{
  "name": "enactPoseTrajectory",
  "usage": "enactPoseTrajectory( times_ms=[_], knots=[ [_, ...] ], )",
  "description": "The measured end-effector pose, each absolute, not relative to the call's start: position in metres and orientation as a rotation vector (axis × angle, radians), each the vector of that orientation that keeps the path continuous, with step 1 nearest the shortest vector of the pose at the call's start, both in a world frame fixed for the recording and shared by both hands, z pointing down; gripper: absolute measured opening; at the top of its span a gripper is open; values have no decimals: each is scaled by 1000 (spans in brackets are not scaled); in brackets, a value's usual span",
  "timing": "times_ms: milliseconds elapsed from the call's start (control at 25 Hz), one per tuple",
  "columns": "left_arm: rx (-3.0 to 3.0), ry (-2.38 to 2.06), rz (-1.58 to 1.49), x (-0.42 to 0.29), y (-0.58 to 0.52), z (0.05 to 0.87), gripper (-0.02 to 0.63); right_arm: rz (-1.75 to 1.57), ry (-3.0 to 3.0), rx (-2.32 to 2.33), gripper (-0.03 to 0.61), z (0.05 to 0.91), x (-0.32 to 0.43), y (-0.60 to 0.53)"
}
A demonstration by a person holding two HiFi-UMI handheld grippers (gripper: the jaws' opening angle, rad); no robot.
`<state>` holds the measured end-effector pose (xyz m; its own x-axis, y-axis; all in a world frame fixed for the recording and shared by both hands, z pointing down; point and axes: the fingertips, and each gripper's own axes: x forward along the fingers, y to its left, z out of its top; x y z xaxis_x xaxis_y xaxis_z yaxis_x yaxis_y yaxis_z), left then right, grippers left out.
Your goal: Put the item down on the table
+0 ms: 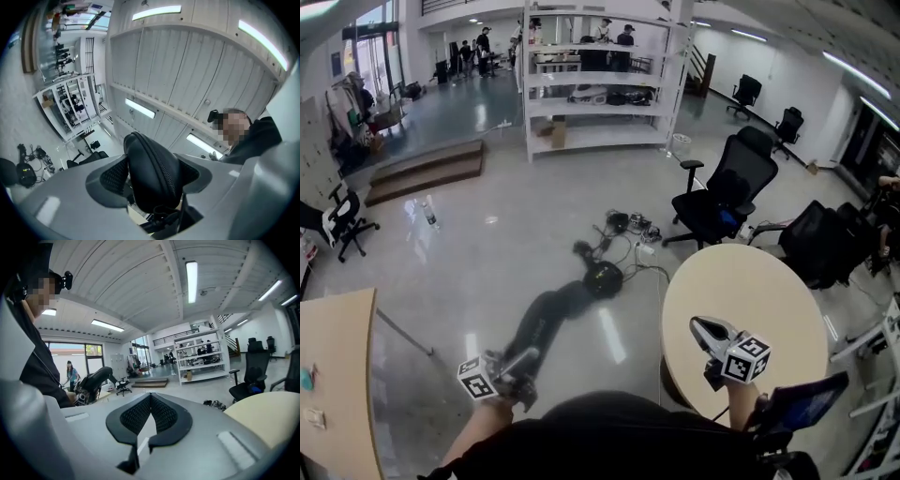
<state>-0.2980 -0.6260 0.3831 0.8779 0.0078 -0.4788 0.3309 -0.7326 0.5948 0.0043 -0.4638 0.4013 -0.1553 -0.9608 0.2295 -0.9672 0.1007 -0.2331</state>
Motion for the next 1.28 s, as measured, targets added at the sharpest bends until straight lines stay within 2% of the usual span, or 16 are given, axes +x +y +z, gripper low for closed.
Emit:
enactPoseTrajectory(
  times_ms=[240,400,760,1280],
  knots=[
    [2286,388,-478,-205,-640,394,296,570,-2213,2198,14,424,67,-439],
    [2252,463,-437,-120,-639,386,296,570,-2160,2301,14,433,136,-423],
    [2250,585,-269,38,-601,376,296,525,-2115,2426,14,456,260,-380],
    [2023,1129,75,208,-516,406,296,574,-1555,2932,14,487,299,-246]
  ],
)
